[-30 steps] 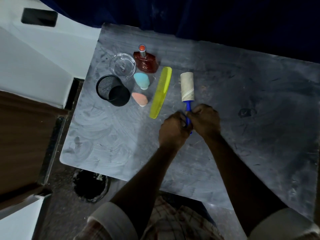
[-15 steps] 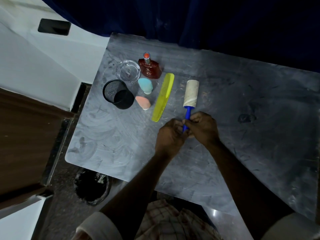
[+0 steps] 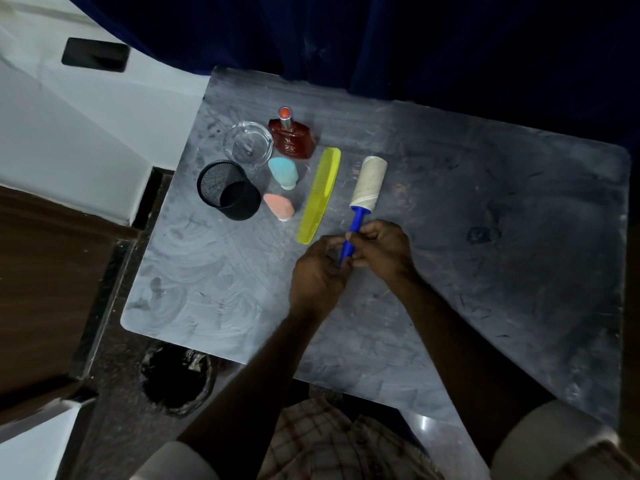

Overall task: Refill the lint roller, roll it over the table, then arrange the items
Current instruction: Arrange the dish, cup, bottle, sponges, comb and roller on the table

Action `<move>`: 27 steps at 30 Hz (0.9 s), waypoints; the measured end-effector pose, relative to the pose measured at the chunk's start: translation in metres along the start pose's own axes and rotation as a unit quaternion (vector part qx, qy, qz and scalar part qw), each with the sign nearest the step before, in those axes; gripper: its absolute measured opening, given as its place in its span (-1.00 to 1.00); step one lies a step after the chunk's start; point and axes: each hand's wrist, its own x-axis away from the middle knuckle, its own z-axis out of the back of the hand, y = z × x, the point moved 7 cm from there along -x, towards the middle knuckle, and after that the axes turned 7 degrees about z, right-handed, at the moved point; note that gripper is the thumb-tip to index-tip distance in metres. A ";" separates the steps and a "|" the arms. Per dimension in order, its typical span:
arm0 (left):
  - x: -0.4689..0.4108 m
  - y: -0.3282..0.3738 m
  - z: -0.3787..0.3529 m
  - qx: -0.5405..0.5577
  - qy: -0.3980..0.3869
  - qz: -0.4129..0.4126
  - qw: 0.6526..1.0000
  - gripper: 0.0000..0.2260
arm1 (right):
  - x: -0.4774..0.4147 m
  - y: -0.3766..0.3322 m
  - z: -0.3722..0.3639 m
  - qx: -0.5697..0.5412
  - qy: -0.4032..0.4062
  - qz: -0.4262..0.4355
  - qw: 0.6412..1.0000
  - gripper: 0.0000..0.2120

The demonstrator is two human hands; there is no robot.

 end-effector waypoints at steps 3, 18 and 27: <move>-0.006 0.002 0.005 -0.001 0.012 0.000 1.000 -0.65 | -0.007 -0.004 -0.006 -0.011 -0.007 -0.007 1.000 -0.88; -0.013 -0.010 0.002 -0.014 -0.002 0.036 0.999 -0.70 | -0.018 -0.007 -0.009 0.077 0.017 -0.003 0.997 -0.89; -0.013 -0.008 0.005 -0.049 -0.001 0.036 0.998 -0.56 | -0.014 -0.020 -0.006 0.136 0.042 0.036 0.989 -0.84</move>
